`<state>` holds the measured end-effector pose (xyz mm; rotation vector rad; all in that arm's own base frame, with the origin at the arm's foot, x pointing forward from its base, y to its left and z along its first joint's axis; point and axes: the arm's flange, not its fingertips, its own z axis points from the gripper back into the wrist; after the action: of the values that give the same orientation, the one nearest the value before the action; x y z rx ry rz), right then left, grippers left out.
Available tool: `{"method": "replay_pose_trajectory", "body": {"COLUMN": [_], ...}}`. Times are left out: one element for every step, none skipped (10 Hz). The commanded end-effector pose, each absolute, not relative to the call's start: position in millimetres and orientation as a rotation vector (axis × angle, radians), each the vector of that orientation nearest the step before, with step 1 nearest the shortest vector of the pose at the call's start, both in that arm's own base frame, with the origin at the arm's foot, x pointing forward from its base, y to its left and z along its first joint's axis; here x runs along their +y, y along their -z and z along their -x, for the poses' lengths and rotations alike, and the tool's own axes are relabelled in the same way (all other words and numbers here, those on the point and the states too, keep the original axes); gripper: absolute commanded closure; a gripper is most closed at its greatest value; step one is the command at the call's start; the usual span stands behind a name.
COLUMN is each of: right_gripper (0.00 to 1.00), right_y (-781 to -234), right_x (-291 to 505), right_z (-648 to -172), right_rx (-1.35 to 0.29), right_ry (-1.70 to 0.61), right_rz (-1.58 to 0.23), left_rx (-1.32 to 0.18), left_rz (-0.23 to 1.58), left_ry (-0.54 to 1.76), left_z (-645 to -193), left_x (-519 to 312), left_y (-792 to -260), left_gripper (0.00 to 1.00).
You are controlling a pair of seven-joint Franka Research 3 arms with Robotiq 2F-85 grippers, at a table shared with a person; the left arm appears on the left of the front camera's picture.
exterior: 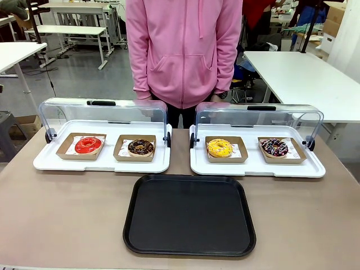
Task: Move the first donut from the left to the tray.
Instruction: Pick up the Paper togo box containing the Donut indicated by the person and place it on the Handle tray.
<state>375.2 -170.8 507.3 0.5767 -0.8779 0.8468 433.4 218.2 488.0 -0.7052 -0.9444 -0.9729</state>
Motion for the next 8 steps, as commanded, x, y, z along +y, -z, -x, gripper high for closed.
{"method": "replay_pose_trajectory", "body": {"right_gripper": [0.0, 0.0, 0.0, 0.0, 0.0, 0.0, 0.0, 0.0], "right_y": [-507.1, -507.1, -507.1, -507.1, -507.1, -507.1, -507.1, -507.1], "right_x": [-169.3, -169.3, -169.3, -169.3, -169.3, -169.3, -169.3, -169.3], "right_z": [-377.3, -377.3, -377.3, -377.3, -377.3, -377.3, -377.3, -377.3], "right_rx": [-0.904, -0.904, -0.904, -0.904, -0.904, -0.904, -0.904, -0.904], "right_ry": [-0.849, -0.849, -0.849, -0.849, -0.849, -0.849, -0.849, -0.849], "right_rz": [-0.585, -0.585, -0.585, -0.585, -0.585, -0.585, -0.585, -0.585], "left_rx": [-0.938, -0.938, -0.938, -0.938, -0.938, -0.938, -0.938, -0.938], "left_rz": [0.701, 0.701, 0.701, 0.701, 0.701, 0.701, 0.701, 0.701], "left_ry": [0.97, 0.97, 0.97, 0.97, 0.97, 0.97, 0.97, 0.97], "left_z": [-433.9, -433.9, -433.9, -433.9, -433.9, -433.9, -433.9, -433.9], "left_x": [217.5, 217.5, 217.5, 217.5, 217.5, 217.5, 217.5, 217.5], "left_y": [-488.5, -488.5, -488.5, -488.5, -488.5, -488.5, -488.5, -488.5], "left_gripper": [0.0, 0.0, 0.0, 0.0, 0.0, 0.0, 0.0, 0.0]}}
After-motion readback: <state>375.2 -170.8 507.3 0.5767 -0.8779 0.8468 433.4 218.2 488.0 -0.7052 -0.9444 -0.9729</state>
